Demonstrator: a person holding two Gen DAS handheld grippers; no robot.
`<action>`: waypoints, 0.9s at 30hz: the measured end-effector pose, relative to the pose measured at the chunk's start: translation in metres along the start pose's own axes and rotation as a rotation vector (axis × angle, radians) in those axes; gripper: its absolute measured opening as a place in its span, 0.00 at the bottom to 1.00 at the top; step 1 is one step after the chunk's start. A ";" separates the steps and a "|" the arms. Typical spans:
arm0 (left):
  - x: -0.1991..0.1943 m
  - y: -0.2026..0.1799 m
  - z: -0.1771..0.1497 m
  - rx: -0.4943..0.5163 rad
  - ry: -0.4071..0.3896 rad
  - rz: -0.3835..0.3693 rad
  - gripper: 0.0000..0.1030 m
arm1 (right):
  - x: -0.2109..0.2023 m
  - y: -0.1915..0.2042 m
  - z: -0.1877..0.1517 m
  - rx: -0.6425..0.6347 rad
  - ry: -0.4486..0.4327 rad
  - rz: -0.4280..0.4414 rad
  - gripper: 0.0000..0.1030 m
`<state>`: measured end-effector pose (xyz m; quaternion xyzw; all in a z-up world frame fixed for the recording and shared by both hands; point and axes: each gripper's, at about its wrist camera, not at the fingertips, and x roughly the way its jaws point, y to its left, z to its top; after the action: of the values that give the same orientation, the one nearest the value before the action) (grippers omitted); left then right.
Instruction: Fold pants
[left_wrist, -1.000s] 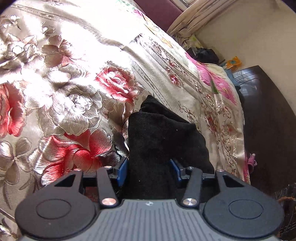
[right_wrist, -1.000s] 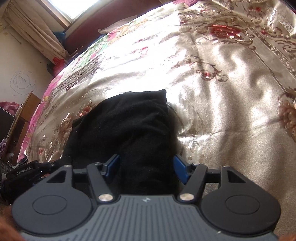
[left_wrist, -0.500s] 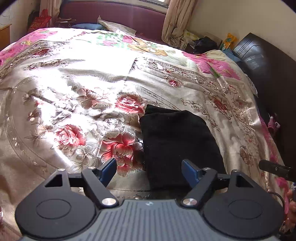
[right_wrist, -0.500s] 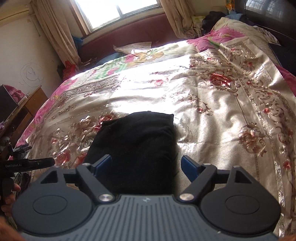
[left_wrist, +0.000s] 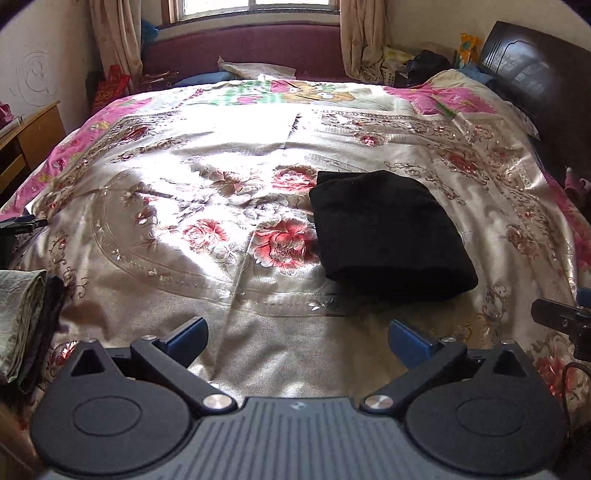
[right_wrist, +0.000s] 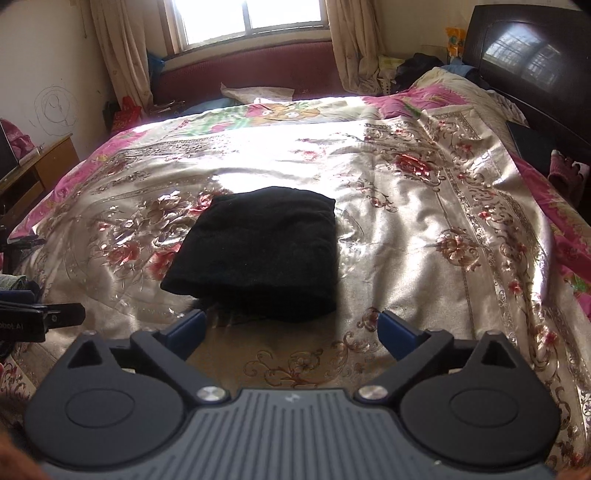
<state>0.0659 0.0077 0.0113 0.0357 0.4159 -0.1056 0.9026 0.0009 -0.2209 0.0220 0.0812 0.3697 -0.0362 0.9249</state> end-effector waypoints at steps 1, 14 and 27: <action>-0.003 -0.002 -0.005 -0.003 -0.003 0.011 1.00 | -0.002 0.002 -0.004 0.001 -0.001 -0.010 0.97; -0.010 -0.017 -0.027 0.010 0.010 0.041 1.00 | -0.008 0.026 -0.023 -0.030 0.004 -0.052 0.99; -0.007 -0.019 -0.029 0.008 0.015 0.036 1.00 | -0.007 0.026 -0.026 -0.020 0.009 -0.048 0.99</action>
<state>0.0361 -0.0056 -0.0016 0.0477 0.4213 -0.0907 0.9011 -0.0184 -0.1911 0.0118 0.0633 0.3760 -0.0546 0.9228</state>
